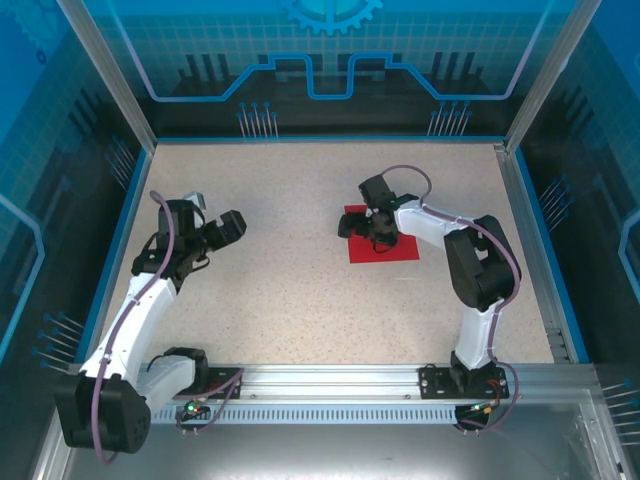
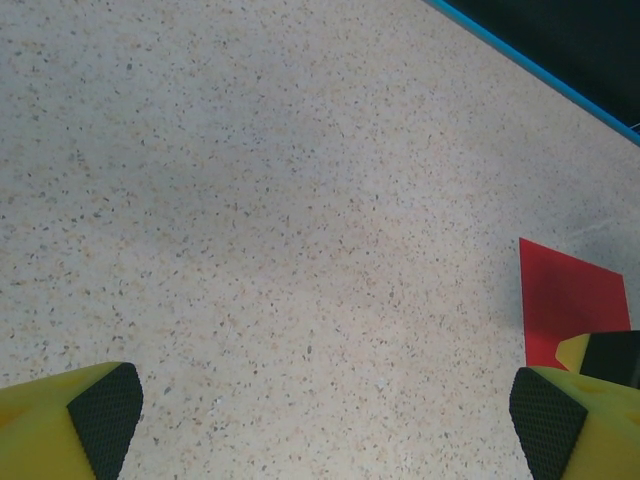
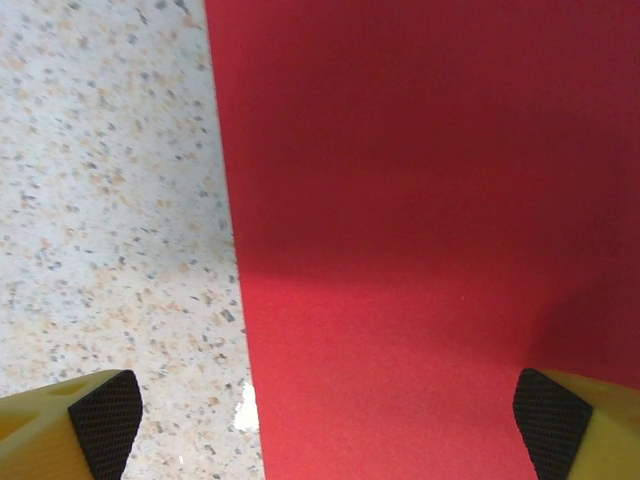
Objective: Fold a paper plane with a square sheet of paper (pick it up from the middle)
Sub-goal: Move the square sheet of paper to the center of the table.
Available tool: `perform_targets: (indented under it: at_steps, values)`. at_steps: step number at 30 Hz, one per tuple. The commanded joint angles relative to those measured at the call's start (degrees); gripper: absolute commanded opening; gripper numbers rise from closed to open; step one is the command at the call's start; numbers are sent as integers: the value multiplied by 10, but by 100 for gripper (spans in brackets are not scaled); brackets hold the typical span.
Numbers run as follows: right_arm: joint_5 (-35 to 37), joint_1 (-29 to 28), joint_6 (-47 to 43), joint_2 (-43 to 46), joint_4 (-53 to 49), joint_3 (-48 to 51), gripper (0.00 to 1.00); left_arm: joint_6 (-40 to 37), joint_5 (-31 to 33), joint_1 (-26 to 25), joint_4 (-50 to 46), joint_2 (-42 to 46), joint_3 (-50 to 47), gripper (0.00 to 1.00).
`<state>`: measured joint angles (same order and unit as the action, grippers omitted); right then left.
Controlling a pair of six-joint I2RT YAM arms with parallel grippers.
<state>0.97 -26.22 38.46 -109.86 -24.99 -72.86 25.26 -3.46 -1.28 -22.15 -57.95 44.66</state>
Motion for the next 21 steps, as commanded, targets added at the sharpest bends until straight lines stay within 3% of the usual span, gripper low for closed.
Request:
perform_targets:
  at_steps: [1, 8, 18, 21]
  values:
    - [-8, -14, 20, -10, -29, 4, 99, 1, -13, 5, -16, -6, 18, 98]
    - [-11, -47, 47, 28, -38, 68, 100, 2, -18, 5, -25, -17, 24, 98]
    - [6, -174, 143, 134, -76, 242, 100, 6, -30, 5, -27, -17, 24, 98]
    - [27, -190, 148, 164, -115, 234, 99, 6, -31, 5, -26, -17, 24, 98]
